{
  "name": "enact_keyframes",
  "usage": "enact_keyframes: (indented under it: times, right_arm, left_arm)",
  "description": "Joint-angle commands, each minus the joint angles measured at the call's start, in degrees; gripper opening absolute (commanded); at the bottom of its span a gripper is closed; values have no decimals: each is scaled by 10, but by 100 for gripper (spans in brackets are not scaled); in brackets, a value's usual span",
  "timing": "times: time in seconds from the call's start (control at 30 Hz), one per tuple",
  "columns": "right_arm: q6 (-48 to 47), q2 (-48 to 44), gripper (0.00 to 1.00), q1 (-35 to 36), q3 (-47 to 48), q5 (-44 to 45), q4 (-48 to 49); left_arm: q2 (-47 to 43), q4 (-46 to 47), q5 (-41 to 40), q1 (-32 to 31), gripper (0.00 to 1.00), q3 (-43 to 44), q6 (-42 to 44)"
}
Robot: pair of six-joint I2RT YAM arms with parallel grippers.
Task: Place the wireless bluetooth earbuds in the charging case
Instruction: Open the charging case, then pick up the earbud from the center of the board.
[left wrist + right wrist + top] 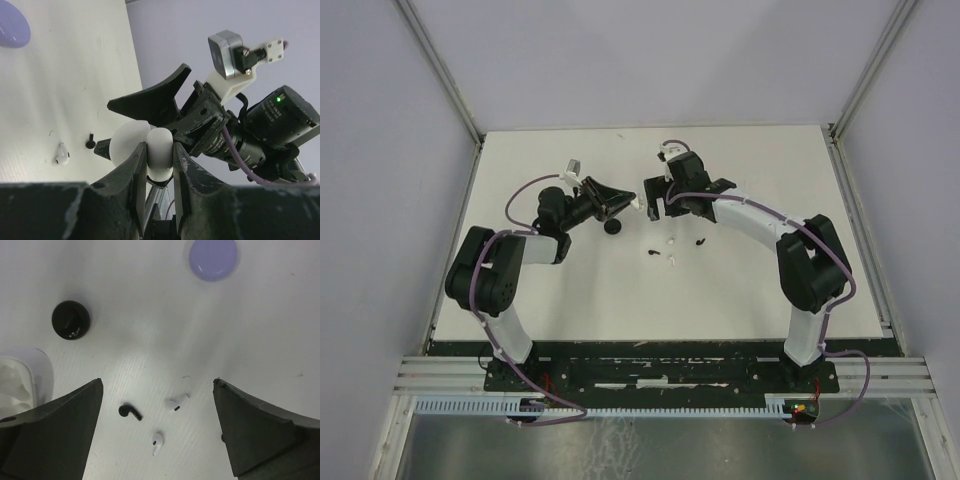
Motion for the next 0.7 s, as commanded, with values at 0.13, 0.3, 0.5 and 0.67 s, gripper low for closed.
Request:
enact_keyframes:
  times: [0.13,0.3,0.5,0.67]
  right_arm:
    - [-39,-75,99,0,-64,91,-48]
    - [-59,-89,93,0,-81,81,-77]
    - [-56,-98,79,10,-98,38,-96]
    - [-45,-85,65,32,-96,16,-107]
  left_arm:
    - [45,120,68,12,3,23,-84]
    - [44,131,75,25,3,12,-87]
    - [41,142,77,36,3,0,-93]
    - [52,177,86,42,3,-7,-118]
